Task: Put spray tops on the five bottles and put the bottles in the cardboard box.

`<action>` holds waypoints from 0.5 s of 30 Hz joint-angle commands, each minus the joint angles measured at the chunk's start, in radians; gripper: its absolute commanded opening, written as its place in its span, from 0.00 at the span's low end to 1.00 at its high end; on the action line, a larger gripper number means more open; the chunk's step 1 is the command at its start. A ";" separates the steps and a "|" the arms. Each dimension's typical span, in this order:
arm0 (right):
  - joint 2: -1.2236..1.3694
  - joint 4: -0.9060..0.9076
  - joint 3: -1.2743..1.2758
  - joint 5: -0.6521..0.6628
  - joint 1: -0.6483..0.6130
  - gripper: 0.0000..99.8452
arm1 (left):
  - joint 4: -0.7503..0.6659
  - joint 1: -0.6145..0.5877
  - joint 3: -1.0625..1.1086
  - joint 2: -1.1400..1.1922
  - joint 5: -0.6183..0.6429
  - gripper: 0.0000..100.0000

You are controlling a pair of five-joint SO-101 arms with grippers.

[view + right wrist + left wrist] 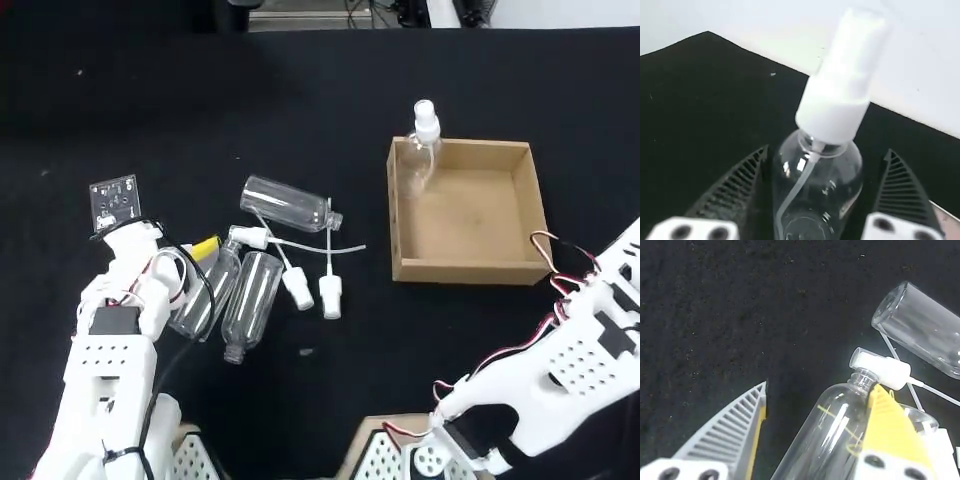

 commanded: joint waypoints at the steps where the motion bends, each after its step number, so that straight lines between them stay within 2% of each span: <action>1: -0.079 -0.003 -0.041 0.002 0.003 0.30 | -0.021 -0.012 -0.008 -0.015 0.003 0.30; 15: -0.076 0.005 -0.064 0.002 0.005 0.30 | -0.021 -0.012 -0.008 -0.015 0.003 0.30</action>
